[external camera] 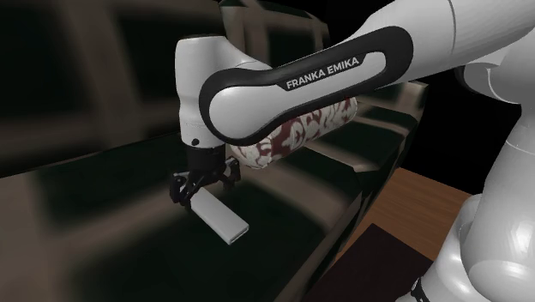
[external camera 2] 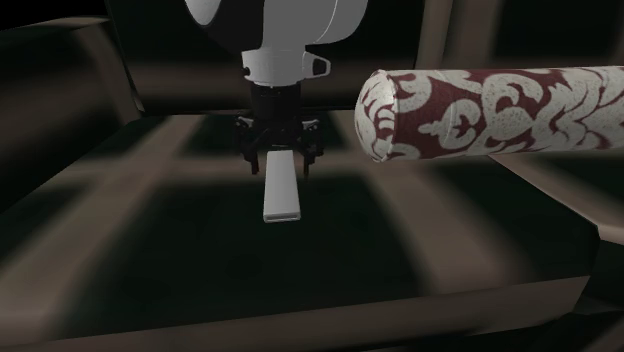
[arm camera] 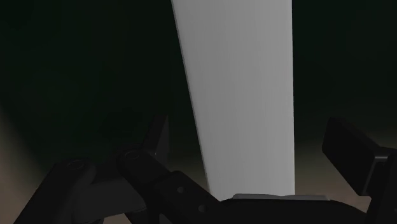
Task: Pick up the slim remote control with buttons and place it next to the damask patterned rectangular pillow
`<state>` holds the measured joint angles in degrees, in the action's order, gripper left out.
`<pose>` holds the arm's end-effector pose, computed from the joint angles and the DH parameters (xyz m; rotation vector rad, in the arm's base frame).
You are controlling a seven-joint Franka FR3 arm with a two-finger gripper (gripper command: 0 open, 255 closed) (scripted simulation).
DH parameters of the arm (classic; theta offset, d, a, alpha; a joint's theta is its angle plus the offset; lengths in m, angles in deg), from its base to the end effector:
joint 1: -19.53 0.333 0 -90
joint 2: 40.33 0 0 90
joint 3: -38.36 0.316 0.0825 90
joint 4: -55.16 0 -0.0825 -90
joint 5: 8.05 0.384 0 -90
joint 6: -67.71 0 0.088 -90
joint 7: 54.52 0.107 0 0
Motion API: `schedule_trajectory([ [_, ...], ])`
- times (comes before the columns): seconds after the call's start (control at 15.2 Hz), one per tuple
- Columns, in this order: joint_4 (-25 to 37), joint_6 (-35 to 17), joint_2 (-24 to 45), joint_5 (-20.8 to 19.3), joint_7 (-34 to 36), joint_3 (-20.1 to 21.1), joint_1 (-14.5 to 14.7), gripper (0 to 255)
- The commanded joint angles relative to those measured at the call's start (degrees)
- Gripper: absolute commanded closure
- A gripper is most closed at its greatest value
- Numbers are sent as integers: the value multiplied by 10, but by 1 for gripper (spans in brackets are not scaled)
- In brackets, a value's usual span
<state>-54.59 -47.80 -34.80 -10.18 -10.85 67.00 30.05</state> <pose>0.4569 0.3608 0.4502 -3.1199 0.1019 -0.0060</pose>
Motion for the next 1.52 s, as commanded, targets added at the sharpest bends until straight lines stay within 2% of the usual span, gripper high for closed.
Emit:
schedule_trajectory([
  [0.0, -10, -18, 9, -5, 3, 0, 1, 0],
  [0.53, -10, -18, 9, -5, 3, -1, 1, 0],
  [0.59, -10, -18, 9, -5, 3, -1, 1, 255],
  [1.19, -10, -18, 9, -5, 3, 0, 1, 255],
  [1.45, 11, 11, -1, 1, -1, 0, 0, 255],
])
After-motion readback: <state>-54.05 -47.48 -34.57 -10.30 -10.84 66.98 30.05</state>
